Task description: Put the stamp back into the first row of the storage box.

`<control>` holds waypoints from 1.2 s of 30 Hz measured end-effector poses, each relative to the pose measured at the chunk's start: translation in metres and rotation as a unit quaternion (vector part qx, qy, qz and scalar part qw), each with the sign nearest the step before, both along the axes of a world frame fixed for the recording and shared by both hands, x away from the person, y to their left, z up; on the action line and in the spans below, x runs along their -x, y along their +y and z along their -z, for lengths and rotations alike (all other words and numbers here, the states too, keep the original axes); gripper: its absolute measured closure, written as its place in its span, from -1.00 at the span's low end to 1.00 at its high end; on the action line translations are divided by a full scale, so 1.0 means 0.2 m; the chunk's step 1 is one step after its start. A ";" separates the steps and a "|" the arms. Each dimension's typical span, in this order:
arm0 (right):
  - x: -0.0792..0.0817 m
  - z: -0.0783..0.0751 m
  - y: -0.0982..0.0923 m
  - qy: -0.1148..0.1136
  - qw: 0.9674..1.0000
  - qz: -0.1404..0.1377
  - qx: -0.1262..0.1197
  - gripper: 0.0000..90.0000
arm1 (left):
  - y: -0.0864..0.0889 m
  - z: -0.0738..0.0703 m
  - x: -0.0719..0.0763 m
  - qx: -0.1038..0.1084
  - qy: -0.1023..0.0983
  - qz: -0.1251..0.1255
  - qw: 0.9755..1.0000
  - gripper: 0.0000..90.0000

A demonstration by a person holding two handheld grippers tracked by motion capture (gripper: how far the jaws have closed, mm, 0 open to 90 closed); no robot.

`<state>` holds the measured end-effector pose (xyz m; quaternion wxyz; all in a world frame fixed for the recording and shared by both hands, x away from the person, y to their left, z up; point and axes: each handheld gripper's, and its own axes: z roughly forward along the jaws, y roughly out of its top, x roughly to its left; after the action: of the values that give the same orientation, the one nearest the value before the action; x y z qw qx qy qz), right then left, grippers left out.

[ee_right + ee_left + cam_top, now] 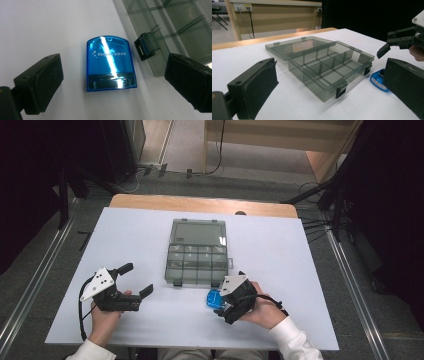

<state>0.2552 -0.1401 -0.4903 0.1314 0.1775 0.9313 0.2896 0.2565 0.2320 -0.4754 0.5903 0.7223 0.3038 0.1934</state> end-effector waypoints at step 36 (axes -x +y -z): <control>-0.09 0.05 0.05 0.066 0.996 -0.029 0.053 -0.08 | -0.01 0.01 0.00 -0.001 0.004 0.004 1.000 -1.00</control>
<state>0.2738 -0.1296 -0.5004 0.0706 0.1615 0.9567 0.2316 0.2565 0.2296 -0.4764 0.5896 0.7248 0.3028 0.1881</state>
